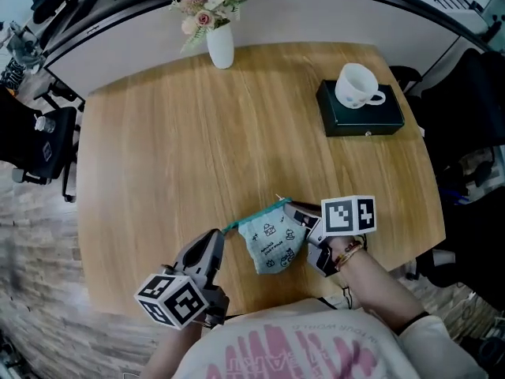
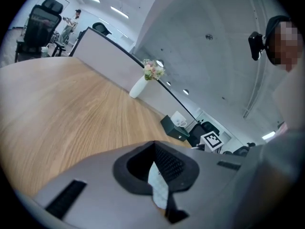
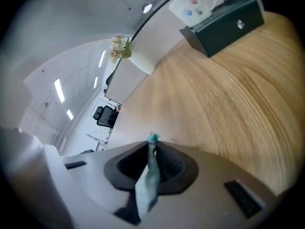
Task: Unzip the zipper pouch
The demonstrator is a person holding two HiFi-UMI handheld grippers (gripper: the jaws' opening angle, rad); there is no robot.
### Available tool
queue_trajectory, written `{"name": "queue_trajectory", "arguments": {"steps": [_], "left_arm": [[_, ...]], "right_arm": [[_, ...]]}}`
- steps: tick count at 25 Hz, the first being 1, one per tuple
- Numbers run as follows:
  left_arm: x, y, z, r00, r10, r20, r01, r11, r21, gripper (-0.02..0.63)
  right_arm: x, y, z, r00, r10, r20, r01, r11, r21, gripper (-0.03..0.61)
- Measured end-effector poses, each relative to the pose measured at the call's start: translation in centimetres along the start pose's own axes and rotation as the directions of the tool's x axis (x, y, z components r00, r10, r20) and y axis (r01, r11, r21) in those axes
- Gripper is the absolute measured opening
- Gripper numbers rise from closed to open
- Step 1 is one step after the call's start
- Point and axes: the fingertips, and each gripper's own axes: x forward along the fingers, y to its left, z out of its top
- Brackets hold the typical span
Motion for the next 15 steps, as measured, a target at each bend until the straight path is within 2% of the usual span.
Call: {"name": "queue_trajectory", "arguments": {"steps": [4,8,12,15], "left_arm": [[-1.7,-2.0,0.7,0.998,0.014,0.063,-0.016,1.0,0.023,0.003],[-2.5,-5.5,1.5,0.993,-0.038,0.112,0.027,0.995,0.097,0.003],[-3.0,-10.9,2.2,0.98,-0.144,0.137,0.118,0.976,0.184,0.003],[-3.3,-16.0,1.9,0.96,-0.261,0.102,0.234,0.947,0.22,0.003]], "right_arm": [[-1.4,2.7,0.7,0.996,0.077,0.04,-0.068,0.978,-0.197,0.029],[-4.4,6.7,0.6,0.974,0.212,0.079,-0.171,0.919,-0.356,0.02],[-9.0,10.7,0.2,0.929,0.356,0.102,-0.259,0.821,-0.509,0.015],[-13.3,13.4,-0.4,0.889,0.446,0.103,-0.281,0.71,-0.646,0.012]]}}
